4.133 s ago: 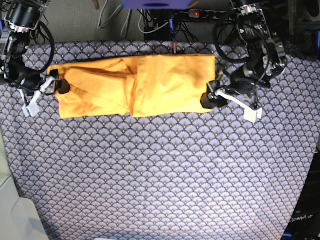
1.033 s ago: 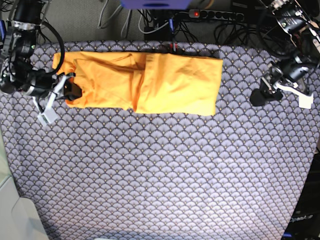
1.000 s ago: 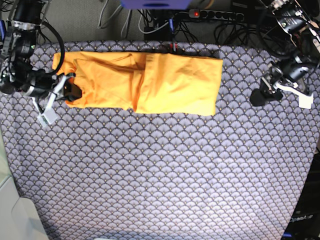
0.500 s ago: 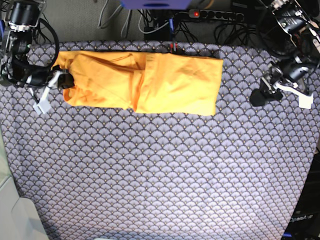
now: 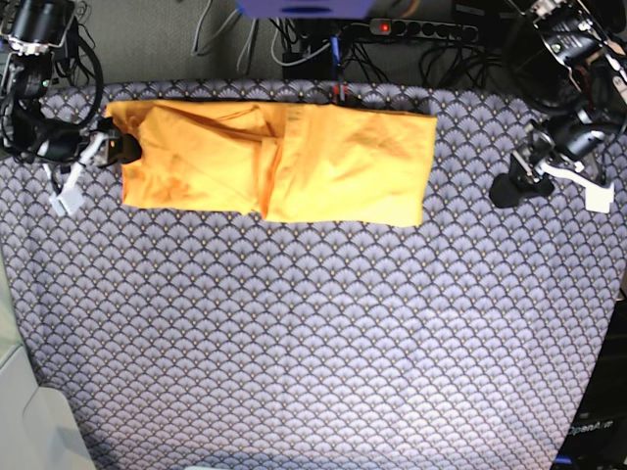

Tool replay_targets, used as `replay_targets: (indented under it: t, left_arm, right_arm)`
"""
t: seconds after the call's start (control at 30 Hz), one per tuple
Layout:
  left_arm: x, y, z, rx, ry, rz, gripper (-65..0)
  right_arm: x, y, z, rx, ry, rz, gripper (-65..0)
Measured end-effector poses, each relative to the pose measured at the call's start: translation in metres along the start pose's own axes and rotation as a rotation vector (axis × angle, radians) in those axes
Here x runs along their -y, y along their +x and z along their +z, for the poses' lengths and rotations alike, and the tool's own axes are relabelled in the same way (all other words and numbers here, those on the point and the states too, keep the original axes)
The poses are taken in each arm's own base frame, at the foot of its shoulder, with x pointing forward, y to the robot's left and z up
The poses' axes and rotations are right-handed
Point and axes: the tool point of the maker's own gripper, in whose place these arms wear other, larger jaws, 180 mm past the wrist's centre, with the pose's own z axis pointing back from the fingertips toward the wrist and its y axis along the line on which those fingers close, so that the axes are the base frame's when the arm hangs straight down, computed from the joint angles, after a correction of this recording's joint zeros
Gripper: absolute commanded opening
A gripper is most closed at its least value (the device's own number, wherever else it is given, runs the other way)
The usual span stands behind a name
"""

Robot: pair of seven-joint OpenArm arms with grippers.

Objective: Fold the T-shirt properly

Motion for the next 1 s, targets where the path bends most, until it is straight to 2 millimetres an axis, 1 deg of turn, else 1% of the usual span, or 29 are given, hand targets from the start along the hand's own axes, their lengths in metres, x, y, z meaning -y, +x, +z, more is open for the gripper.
replay_targets:
  t: [0.07,0.2,0.37,0.57,1.0]
  left_arm:
    - [0.0,0.0,0.0,0.0,-0.001,0.0,-21.6]
    - [0.0,0.0,0.0,0.0,0.0,0.0,-21.6]
    - [-0.001,-0.002,0.001,-0.005,0.003,0.002,-21.6]
    - [-0.002,-0.004,0.001,-0.009,0.004,0.005,-21.6]
    - [-0.003,-0.005,0.002,-0.011,0.006,0.006,-21.6]
  right_arm:
    - [0.0,0.002,0.0,0.007,0.0,0.002,-28.6]
    - [0.0,-0.003,0.0,-0.005,0.0,-0.003,-28.6]
    - [0.001,-0.003,-0.001,0.008,0.008,-0.017,-28.6]
    - [0.013,-0.002,-0.006,0.071,0.045,-0.105,-28.6]
    - [0.014,-0.001,-0.005,0.081,0.048,-0.112,-28.5]
